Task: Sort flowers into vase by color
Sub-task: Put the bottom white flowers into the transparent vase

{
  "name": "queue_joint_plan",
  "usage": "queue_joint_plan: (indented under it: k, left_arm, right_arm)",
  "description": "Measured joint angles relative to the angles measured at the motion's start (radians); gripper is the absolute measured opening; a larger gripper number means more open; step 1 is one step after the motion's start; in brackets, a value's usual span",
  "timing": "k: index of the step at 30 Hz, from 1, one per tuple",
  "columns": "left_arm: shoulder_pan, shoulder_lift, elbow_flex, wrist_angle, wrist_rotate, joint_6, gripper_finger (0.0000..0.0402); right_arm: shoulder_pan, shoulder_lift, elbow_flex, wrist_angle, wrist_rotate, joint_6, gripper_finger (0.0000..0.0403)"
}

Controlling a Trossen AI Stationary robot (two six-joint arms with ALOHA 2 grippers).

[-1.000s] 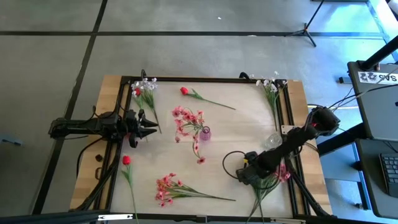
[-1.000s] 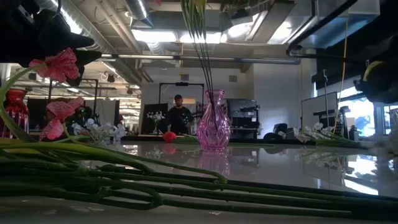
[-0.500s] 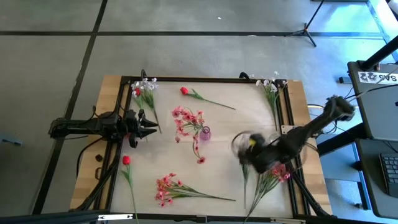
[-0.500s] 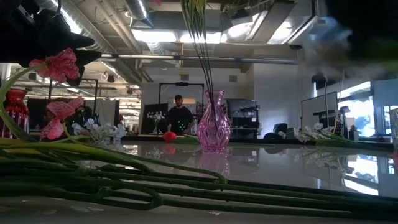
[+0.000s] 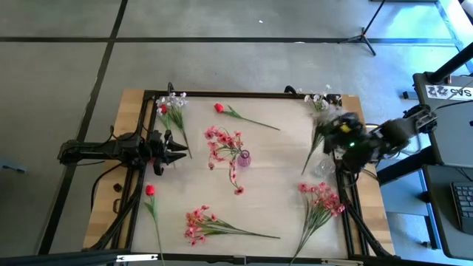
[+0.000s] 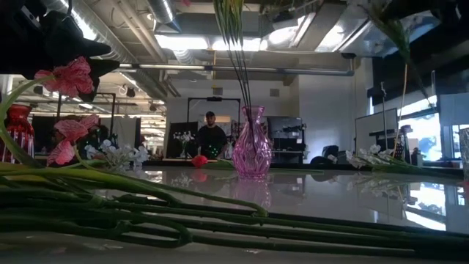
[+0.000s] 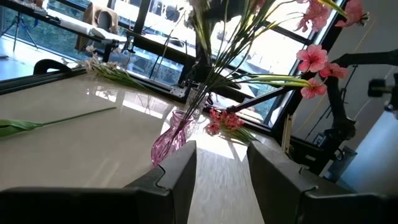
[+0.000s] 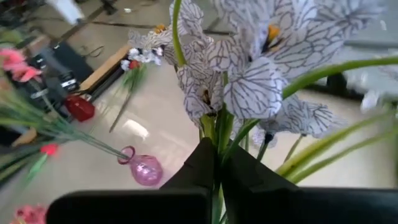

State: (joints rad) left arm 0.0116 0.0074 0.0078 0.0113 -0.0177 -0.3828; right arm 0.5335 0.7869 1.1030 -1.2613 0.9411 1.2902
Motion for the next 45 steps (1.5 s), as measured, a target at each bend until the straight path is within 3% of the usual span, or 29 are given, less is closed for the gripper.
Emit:
queue_joint_plan:
  k: [5, 9, 14, 23, 32, 37, 45]
  left_arm:
    - [0.0, 0.0, 0.0, 0.0, 0.0, 0.0, 0.0141]
    - [0.0, 0.0, 0.0, 0.0, 0.0, 0.0, 0.0141]
    - [0.0, 0.0, 0.0, 0.0, 0.0, 0.0, 0.0141]
    - [0.0, 0.0, 0.0, 0.0, 0.0, 0.0, 0.0141]
    - [0.0, 0.0, 0.0, 0.0, 0.0, 0.0, 0.0141]
    - [0.0, 0.0, 0.0, 0.0, 0.0, 0.0, 0.0141]
    - [0.0, 0.0, 0.0, 0.0, 0.0, 0.0, 0.0141]
  right_arm:
    - [0.003, -0.179, -0.001, 0.046, -0.012, -0.343, 0.0005]
    - [0.003, -0.325, 0.01, 0.084, -0.184, -0.619, 0.0008]
    - [0.003, -0.479, 0.034, 0.086, -0.321, -0.815, 0.0004]
    - [0.002, -0.57, -0.018, 0.083, -0.468, -0.937, 0.0005]
    - [0.002, -0.569, -0.116, 0.159, -0.473, -1.023, 0.0008]
    - [0.002, -0.568, -0.095, 0.261, -0.51, -1.09, 0.0008]
    - [0.002, -0.568, -0.043, 0.196, -0.54, -1.081, 0.0008]
